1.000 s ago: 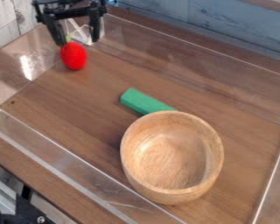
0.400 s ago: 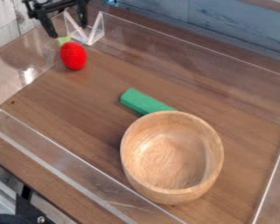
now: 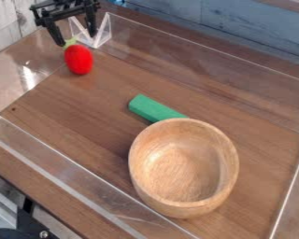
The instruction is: Move the red object to the right side of the table
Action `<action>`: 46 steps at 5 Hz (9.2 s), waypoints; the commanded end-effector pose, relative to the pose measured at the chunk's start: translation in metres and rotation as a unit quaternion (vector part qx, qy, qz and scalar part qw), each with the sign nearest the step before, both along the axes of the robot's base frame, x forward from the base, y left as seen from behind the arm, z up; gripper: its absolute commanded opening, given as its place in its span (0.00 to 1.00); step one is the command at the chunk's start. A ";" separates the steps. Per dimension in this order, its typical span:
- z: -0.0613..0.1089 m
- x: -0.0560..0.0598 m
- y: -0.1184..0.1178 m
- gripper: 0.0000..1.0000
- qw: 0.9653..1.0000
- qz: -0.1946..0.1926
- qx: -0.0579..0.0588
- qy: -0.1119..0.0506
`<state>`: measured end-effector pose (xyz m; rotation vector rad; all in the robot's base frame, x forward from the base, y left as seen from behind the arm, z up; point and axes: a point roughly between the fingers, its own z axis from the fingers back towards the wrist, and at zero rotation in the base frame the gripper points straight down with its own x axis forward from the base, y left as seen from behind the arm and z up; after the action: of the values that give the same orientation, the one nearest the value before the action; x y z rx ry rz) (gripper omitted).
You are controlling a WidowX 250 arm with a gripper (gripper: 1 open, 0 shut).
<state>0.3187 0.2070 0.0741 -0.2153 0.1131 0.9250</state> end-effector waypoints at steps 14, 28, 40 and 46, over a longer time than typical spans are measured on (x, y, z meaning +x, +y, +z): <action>0.003 0.006 -0.027 0.00 0.983 0.170 -0.058 -0.029; 0.047 0.029 -0.208 0.00 0.984 -0.158 -0.075 -0.018; -0.002 0.018 -0.272 0.00 0.964 -0.258 -0.057 -0.032; -0.009 0.044 -0.323 0.00 0.968 -0.234 -0.070 -0.050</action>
<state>0.3587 -0.1137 0.0398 -0.3254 0.1963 0.4512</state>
